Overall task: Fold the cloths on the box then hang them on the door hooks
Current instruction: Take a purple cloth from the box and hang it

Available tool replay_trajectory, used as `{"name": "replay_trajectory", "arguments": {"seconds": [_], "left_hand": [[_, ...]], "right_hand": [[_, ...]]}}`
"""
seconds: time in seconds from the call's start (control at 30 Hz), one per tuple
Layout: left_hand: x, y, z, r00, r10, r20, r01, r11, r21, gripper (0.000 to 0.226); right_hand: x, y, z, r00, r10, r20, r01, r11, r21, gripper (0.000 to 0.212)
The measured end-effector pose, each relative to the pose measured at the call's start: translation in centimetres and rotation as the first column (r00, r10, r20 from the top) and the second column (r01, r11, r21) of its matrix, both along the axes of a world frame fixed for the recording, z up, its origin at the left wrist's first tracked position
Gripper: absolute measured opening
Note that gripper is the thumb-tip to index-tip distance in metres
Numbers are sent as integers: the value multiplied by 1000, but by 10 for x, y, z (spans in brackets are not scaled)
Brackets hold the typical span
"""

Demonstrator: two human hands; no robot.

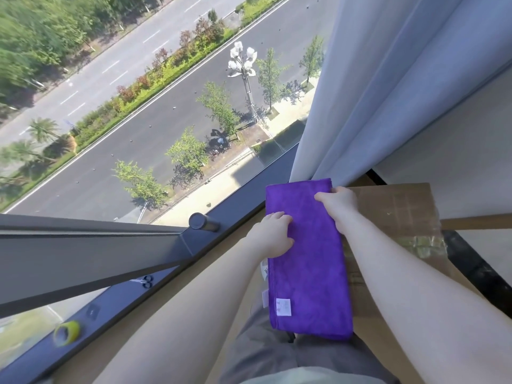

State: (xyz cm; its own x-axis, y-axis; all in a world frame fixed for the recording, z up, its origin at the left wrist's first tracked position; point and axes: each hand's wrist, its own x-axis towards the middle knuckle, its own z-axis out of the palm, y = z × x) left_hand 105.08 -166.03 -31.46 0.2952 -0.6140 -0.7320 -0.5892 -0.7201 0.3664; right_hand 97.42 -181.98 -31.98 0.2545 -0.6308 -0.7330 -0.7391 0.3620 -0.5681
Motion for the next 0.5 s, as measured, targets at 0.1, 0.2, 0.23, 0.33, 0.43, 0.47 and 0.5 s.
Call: {"name": "replay_trajectory", "arguments": {"seconds": [0.1, 0.2, 0.23, 0.33, 0.43, 0.47, 0.5], "left_hand": [[2, 0, 3, 997, 73, -5, -73, 997, -22, 56], [0, -1, 10, 989, 145, -3, -145, 988, -46, 58], [-2, -2, 14, 985, 175, 11, -174, 982, -71, 59], [-9, -5, 29, 955, 291, 49, -278, 944, -180, 66], [-12, -8, 44, 927, 365, 89, -319, 890, -325, 69], [-11, -8, 49, 920, 374, 116, -309, 876, -370, 70], [-10, -8, 55, 918, 370, 140, -292, 872, -393, 72]], "right_hand": [[-3, 3, 6, 998, 18, 61, -20, 999, 44, 12], [-12, 10, 12, 988, 121, 99, -128, 990, 64, 33], [-15, 12, 13, 981, 161, 109, -169, 983, 69, 31], [-19, 17, 22, 971, 198, 132, -211, 973, 90, 7], [-24, 20, 36, 961, 200, 193, -220, 971, 91, 15], [-26, 20, 42, 953, 211, 218, -234, 968, 87, 18], [-29, 20, 46, 945, 221, 242, -248, 965, 87, 21]]}}
